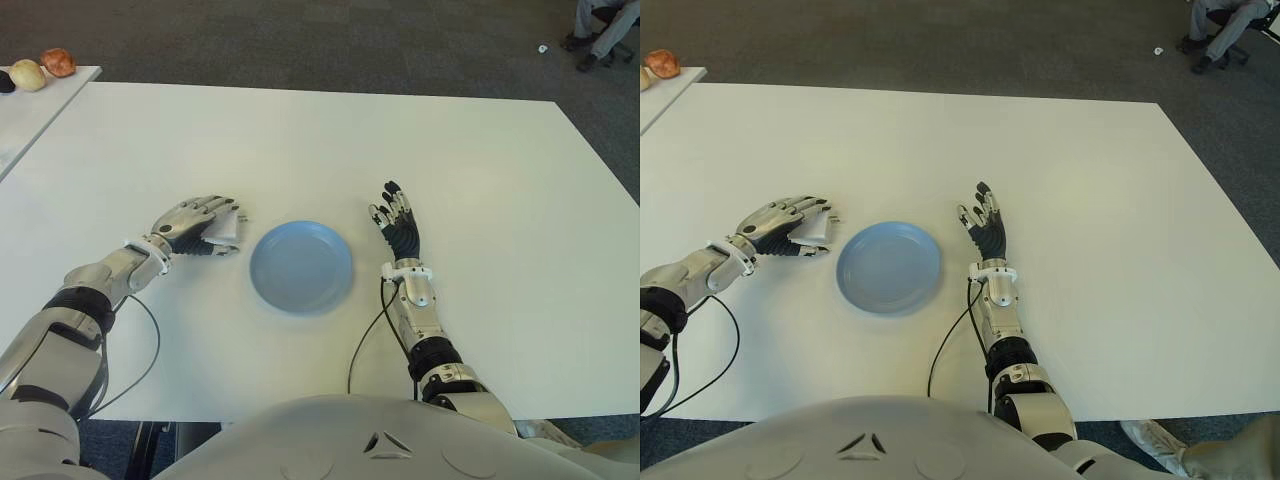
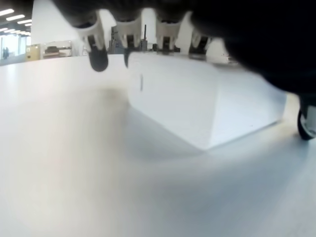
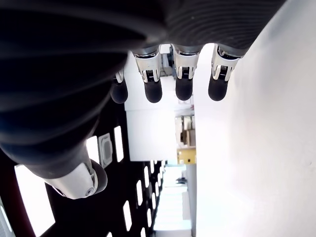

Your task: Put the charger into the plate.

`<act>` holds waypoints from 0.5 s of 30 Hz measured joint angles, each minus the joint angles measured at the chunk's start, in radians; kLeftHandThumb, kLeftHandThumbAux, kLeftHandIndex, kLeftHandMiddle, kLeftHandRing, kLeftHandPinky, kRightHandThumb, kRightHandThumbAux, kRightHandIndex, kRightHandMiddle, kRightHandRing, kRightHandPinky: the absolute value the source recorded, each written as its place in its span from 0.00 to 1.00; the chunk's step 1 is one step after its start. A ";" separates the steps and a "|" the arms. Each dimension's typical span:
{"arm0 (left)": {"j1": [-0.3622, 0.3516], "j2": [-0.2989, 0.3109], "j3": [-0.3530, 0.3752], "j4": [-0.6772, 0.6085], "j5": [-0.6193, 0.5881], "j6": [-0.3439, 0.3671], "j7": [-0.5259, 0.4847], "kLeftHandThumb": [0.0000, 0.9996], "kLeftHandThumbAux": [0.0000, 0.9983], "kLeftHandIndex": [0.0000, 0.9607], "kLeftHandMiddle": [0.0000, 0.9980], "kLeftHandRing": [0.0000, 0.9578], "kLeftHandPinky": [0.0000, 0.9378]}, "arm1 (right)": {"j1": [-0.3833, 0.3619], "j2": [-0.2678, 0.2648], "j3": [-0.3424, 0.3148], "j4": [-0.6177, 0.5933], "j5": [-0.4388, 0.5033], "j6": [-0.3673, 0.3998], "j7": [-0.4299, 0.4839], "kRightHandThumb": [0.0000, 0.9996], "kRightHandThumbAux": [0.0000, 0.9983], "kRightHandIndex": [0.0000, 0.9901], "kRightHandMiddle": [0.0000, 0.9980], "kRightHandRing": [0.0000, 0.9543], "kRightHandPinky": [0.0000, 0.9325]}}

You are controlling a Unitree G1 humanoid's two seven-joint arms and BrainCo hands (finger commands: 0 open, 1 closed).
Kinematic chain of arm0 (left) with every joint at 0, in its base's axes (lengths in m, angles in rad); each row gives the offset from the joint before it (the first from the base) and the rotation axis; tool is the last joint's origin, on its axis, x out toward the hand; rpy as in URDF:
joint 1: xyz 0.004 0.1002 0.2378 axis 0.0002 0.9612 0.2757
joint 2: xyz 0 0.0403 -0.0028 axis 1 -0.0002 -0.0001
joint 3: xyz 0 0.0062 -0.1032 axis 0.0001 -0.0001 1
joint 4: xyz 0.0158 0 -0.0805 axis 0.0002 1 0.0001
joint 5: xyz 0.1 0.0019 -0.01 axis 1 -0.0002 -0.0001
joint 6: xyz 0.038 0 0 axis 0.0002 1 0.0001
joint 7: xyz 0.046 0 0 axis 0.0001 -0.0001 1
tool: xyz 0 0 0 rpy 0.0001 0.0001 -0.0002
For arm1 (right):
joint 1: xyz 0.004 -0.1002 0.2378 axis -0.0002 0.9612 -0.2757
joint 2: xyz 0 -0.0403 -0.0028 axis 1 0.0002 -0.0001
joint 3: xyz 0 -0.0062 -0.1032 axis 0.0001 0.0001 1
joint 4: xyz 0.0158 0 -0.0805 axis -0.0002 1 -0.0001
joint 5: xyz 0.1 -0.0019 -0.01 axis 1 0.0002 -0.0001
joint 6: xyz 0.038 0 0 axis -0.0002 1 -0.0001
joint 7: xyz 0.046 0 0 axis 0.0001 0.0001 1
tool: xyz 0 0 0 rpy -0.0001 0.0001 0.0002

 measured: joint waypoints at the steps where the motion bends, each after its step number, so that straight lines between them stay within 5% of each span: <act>1: -0.002 -0.002 -0.001 0.007 -0.002 -0.003 0.000 0.20 0.30 0.00 0.00 0.00 0.05 | 0.000 0.000 0.000 -0.001 0.000 0.000 0.000 0.11 0.69 0.01 0.03 0.01 0.04; 15: -0.005 -0.009 -0.008 0.042 -0.030 -0.027 0.000 0.21 0.32 0.00 0.00 0.00 0.03 | 0.002 0.000 -0.003 -0.008 0.003 0.006 0.009 0.11 0.68 0.01 0.03 0.01 0.04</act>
